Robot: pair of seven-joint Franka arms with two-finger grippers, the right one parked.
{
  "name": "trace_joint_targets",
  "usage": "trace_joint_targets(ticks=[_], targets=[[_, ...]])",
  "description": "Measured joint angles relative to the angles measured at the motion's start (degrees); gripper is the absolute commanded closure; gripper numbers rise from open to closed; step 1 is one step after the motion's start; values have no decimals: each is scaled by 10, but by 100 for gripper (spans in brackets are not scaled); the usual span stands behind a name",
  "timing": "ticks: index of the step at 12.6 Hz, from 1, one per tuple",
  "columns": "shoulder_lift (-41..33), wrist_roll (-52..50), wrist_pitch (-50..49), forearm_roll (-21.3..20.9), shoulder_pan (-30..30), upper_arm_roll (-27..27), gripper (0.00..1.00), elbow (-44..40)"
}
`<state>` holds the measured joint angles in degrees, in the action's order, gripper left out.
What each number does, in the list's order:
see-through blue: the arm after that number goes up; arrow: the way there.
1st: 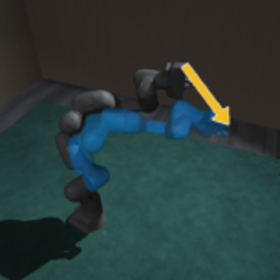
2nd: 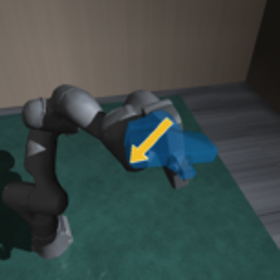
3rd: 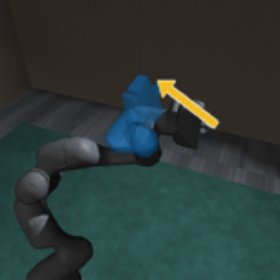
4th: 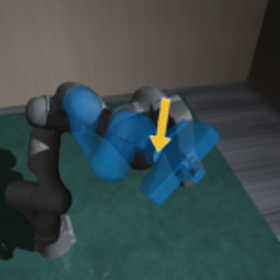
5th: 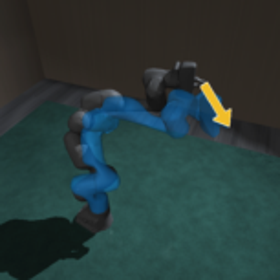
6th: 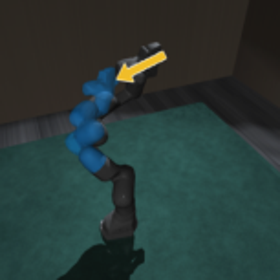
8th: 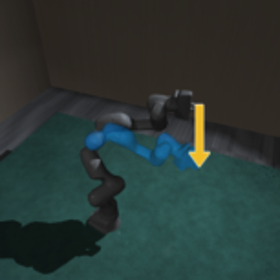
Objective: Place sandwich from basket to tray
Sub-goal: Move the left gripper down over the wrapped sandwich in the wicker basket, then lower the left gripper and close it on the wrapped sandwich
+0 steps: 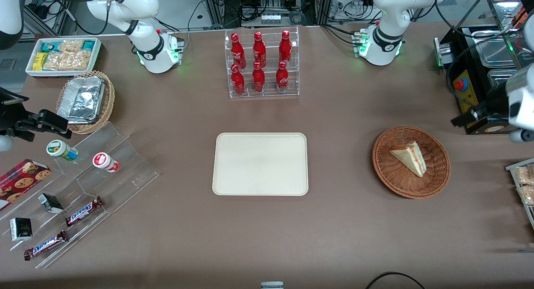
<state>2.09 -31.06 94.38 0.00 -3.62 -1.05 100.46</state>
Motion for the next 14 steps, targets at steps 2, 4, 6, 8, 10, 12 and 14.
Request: trace_joint_targets(ticks=[2,4,6,8,10,12,14], targets=[[1,-63,74,0,0,0,0,60],[2,-113,147,0,0,-1,0,118],[4,-158,224,0,0,-1,0,174],[17,-197,293,0,0,-1,0,220],[34,-216,344,0,0,-1,0,248],[50,-218,369,0,1,-2,0,257],[66,-219,388,0,3,-5,0,258]])
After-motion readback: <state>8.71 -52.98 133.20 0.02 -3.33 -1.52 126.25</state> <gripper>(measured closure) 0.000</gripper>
